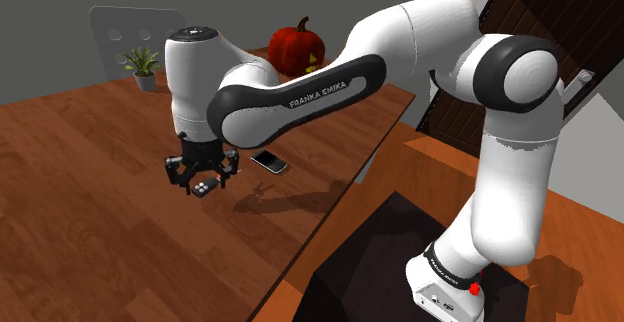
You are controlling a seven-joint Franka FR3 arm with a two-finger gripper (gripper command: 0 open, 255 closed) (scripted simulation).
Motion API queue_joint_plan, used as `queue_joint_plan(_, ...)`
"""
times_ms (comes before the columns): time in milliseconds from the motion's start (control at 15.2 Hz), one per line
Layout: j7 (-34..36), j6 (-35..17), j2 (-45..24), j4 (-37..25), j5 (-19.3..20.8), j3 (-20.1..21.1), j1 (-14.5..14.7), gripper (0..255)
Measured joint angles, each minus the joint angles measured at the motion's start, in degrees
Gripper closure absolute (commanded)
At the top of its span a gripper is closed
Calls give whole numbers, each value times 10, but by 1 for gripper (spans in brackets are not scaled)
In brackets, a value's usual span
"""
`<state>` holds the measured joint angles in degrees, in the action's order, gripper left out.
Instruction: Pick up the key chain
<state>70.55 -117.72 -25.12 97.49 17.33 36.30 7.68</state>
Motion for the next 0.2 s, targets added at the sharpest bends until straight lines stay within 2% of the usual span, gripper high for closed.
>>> queue_joint_plan(198, -3, 18, 8, -12, -6, 4, 0, 255)
